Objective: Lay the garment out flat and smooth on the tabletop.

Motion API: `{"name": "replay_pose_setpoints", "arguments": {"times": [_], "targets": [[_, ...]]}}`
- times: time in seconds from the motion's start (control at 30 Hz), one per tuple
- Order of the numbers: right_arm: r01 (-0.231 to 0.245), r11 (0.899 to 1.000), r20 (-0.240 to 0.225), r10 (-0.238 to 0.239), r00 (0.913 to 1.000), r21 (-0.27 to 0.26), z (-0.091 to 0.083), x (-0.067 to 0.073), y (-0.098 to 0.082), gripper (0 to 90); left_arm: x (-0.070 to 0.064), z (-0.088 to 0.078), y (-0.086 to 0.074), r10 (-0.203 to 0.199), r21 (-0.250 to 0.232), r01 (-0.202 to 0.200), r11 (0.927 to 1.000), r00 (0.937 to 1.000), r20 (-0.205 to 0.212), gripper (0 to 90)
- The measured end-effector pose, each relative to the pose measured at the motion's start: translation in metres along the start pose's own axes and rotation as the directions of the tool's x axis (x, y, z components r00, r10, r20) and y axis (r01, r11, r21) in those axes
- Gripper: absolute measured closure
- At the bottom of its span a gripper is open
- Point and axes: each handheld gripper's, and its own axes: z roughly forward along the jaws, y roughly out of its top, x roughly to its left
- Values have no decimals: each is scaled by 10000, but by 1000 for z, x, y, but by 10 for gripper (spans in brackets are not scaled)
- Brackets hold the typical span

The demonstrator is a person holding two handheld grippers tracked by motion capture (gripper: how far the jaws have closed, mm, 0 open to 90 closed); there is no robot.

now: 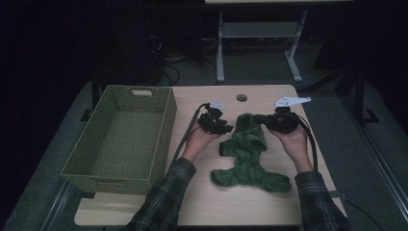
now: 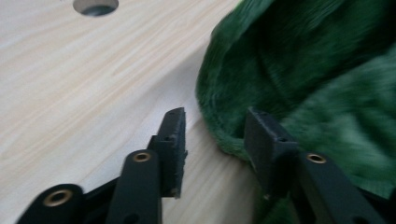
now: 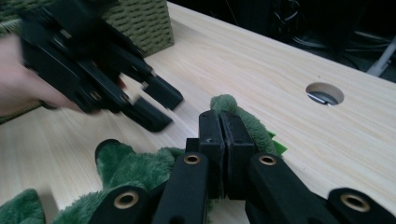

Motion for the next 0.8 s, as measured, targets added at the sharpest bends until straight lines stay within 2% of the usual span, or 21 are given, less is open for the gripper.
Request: {"name": "replay_pose_setpoints", "arguments": {"times": [0.1, 0.17, 0.33, 0.37, 0.5, 0.53, 0.67, 0.73, 0.8], "targets": [[80, 9999, -21, -81, 10000, -85, -4, 1, 2, 879, 6, 8, -1, -155, -41, 155, 9999, 9998, 115, 538], [152, 9996, -66, -154, 9999, -230, -6, 1, 3, 880, 8, 12, 0, -265, -120, 269, 9996, 9990, 363, 527], [272, 9987, -263, -284, 9993, -435, -12, 3, 5, 880, 4, 24, 6, -299, -348, 328, 9989, 9963, 805, 463], [311, 9984, -298, -326, 9990, -475, -13, 4, 5, 880, 2, 26, 7, -205, -399, 240, 9989, 9960, 871, 457], [531, 9961, -492, -566, 9972, -698, -18, 7, 9, 880, -2, 35, 8, -128, -307, 163, 9994, 9939, 1095, 448], [568, 9955, -532, -609, 9967, -756, -19, 8, 9, 880, -2, 36, 8, -118, -254, 148, 9996, 9935, 1132, 473], [639, 9935, -654, -702, 9954, -941, -24, 12, 12, 880, -6, 40, 11, 24, -203, 7, 9998, 9886, 1505, 681], [706, 9929, -631, -769, 9950, -959, -26, 13, 12, 880, -9, 39, 12, 265, -108, -252, 9996, 9893, 1438, 807], [744, 9935, -517, -791, 9955, -859, -27, 12, 12, 880, -9, 36, 13, 240, -65, -234, 9997, 9901, 1385, 862]]}}
